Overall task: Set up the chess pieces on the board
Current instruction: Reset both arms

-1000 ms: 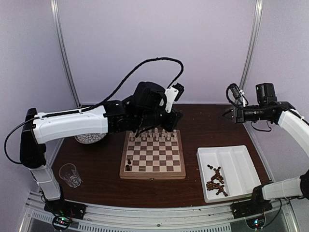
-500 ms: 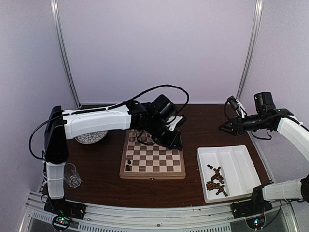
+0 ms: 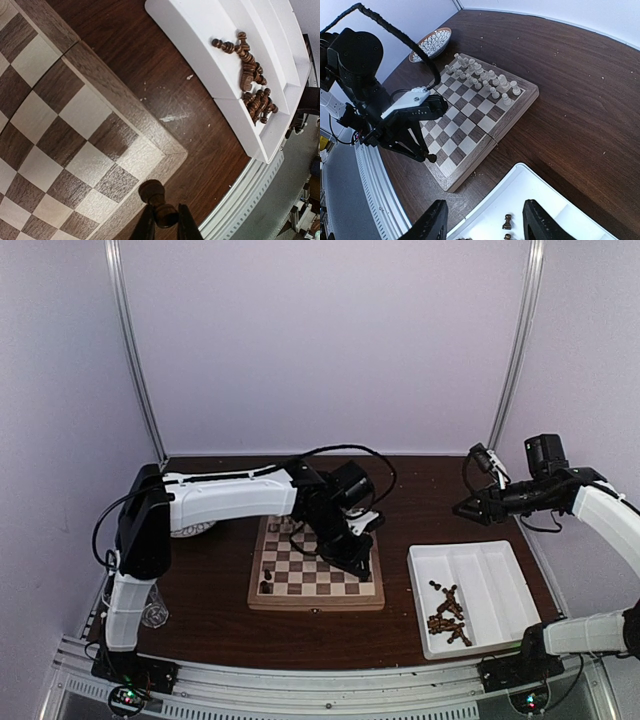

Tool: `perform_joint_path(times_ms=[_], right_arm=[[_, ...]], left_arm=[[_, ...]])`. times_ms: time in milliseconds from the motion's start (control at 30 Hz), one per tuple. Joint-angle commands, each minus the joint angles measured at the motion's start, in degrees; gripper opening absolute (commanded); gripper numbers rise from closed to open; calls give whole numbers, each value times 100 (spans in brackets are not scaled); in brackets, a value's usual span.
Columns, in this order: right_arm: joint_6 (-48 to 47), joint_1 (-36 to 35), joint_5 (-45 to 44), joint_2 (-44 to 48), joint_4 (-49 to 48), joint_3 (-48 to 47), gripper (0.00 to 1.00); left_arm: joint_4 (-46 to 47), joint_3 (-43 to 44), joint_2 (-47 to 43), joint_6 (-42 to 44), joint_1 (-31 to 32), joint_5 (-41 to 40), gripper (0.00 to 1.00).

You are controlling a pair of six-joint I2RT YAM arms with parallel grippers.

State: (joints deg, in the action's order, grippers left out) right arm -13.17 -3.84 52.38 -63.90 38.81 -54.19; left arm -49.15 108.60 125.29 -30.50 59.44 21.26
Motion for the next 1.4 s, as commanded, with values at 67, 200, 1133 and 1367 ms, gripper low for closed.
perform_joint_path(times_ms=[67,200,1133,1367], right_arm=[[-69,32,-7,-17,-38,55,54],[-79,32,-11,-17,-37,58,54],[-129,32,66,-57,-8,76,54],[-129,32,60,-61,-21,76,54]], left_arm=[[-213,338,283,217,-43,141,9],[-215,426,417,207,-46,194,9],[-245,619,806,176,-43,210,10],[-245,576,823,176,-46,288,14]])
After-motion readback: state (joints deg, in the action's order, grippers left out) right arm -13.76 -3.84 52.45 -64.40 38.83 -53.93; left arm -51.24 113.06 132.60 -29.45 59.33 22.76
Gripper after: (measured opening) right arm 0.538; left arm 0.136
